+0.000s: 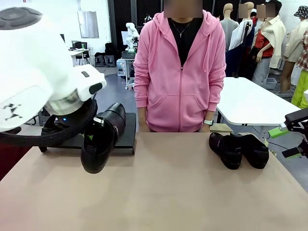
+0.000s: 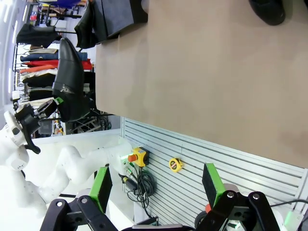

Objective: Organize the shoes by placing them on the stand.
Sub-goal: Place the Shoe from the middle of the table onto the Shoes Stand.

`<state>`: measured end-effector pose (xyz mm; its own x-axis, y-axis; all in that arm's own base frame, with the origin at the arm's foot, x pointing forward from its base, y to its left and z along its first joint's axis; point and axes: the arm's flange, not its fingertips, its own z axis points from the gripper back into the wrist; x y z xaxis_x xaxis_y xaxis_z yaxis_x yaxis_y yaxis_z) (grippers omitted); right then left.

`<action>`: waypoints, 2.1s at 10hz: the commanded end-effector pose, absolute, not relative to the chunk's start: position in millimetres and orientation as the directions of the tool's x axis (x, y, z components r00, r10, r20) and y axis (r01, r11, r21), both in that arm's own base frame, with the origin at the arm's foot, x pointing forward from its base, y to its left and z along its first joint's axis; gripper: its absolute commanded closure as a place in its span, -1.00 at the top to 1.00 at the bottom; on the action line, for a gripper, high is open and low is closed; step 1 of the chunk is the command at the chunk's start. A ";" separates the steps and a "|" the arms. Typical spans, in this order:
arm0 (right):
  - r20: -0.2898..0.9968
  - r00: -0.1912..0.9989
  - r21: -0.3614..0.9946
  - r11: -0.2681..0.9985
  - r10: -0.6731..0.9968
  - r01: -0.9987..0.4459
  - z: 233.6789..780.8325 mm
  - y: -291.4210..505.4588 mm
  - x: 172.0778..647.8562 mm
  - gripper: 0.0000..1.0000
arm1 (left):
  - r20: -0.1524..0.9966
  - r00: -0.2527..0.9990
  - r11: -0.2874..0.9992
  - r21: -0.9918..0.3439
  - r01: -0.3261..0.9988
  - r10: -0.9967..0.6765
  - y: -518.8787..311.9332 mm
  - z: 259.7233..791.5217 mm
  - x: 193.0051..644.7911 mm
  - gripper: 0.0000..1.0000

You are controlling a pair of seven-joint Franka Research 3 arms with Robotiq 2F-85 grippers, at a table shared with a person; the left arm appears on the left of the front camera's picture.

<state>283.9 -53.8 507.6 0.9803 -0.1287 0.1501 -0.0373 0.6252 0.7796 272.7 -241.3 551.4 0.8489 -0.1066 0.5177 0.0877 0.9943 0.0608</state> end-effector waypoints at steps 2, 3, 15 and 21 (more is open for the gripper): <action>0.176 0.977 0.796 0.601 -0.120 -0.069 509.1 -53.7 286.6 1.00 | 0.507 0.857 0.996 0.046 0.075 -0.088 -252.3 535.5 286.3 -1.00; 0.176 0.977 0.796 0.601 -0.120 -0.069 509.1 -53.7 286.6 1.00 | 0.499 0.860 0.994 0.066 0.087 -0.108 -246.3 539.7 278.8 -1.00; 0.176 0.977 0.796 0.601 -0.120 -0.069 509.1 -53.7 286.6 1.00 | 0.748 0.651 0.990 -0.125 -0.057 0.132 -77.7 463.1 492.7 -1.00; 0.176 0.977 0.796 0.601 -0.120 -0.069 509.1 -53.7 286.6 1.00 | 0.761 0.634 0.990 -0.096 -0.099 0.137 -63.4 423.2 510.5 -1.00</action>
